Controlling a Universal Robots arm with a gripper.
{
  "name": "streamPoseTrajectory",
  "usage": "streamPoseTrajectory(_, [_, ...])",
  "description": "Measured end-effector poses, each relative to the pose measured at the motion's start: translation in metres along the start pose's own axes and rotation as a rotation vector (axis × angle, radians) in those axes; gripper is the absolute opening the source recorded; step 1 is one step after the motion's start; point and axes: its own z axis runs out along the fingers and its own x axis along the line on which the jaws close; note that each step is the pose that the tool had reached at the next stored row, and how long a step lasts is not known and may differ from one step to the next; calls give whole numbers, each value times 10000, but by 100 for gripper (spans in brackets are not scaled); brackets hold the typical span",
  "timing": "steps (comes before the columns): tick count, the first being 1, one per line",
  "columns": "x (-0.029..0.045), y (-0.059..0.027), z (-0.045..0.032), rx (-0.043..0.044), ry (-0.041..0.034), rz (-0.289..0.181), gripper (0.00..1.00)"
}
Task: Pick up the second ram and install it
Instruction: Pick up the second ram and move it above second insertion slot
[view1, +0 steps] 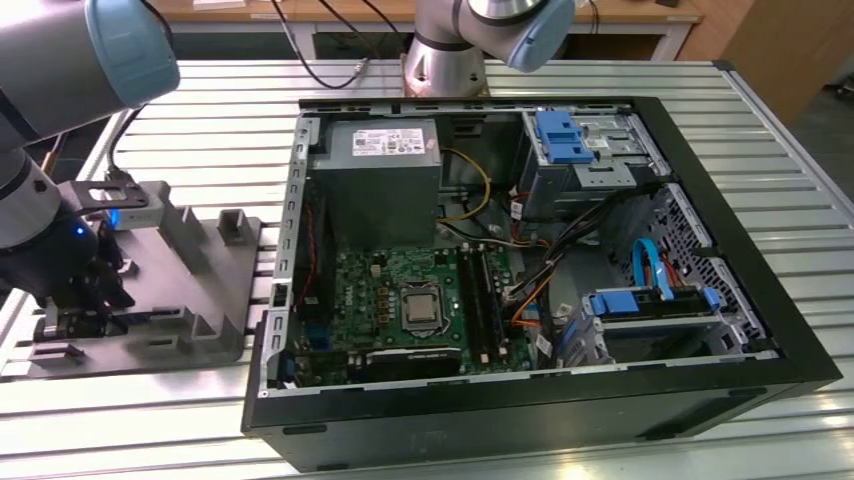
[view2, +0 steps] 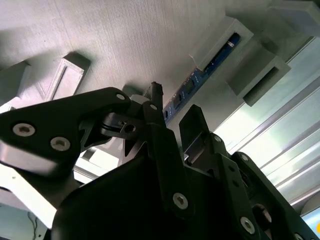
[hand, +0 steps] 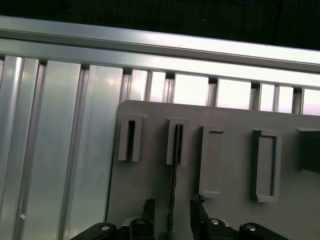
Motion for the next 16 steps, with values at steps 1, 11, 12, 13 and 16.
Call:
streamPoseTrajectory(1, [0, 0, 0, 0, -4, 1, 41])
streamPoseTrajectory(11, [1, 0, 0, 5, -53, -2, 27])
streamPoseTrajectory(12, [1, 0, 0, 5, -58, -2, 22])
streamPoseTrajectory(13, [1, 0, 0, 5, -64, -2, 16])
streamPoseTrajectory(16, [1, 0, 0, 7, -78, -3, 14])
